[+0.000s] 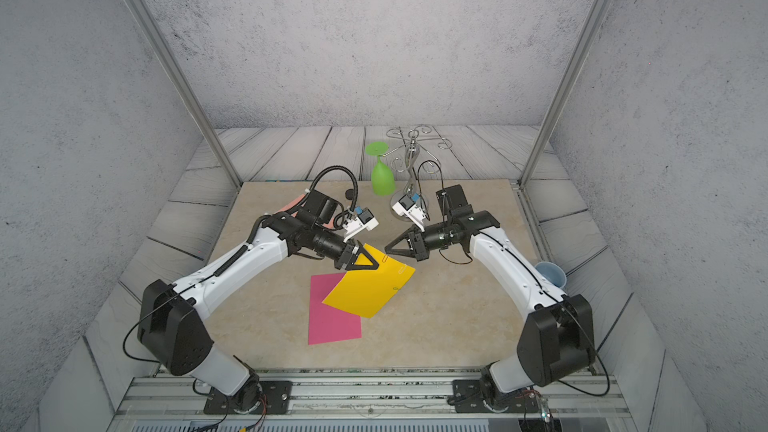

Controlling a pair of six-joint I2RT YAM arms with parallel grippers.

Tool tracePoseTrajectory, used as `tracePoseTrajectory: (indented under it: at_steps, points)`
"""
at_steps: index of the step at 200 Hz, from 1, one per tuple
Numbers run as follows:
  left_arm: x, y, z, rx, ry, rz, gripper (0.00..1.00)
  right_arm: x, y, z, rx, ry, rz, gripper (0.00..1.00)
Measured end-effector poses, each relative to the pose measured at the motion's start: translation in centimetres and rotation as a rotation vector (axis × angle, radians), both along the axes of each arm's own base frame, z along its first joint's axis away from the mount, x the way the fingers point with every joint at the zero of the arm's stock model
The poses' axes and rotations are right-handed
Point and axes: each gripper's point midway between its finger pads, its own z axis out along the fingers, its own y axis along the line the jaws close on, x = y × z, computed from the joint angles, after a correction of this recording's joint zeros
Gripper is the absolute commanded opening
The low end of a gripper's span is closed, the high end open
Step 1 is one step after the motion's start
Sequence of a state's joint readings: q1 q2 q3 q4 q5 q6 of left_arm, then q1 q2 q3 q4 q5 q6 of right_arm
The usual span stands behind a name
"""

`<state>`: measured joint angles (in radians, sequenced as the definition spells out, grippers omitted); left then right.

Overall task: Unclip the paperclips from the documents
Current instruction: Remove the paper clip from the document.

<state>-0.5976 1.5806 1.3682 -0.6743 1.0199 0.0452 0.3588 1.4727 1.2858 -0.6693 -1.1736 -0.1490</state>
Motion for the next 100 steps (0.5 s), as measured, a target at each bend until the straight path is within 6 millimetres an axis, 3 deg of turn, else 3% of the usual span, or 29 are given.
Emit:
tracePoseTrajectory:
  at_steps: [100]
  points:
    - [-0.08, 0.06, -0.20, 0.005, 0.006, 0.000, 0.00, 0.96, -0.32, 0.27, 0.007, -0.011, -0.031, 0.00]
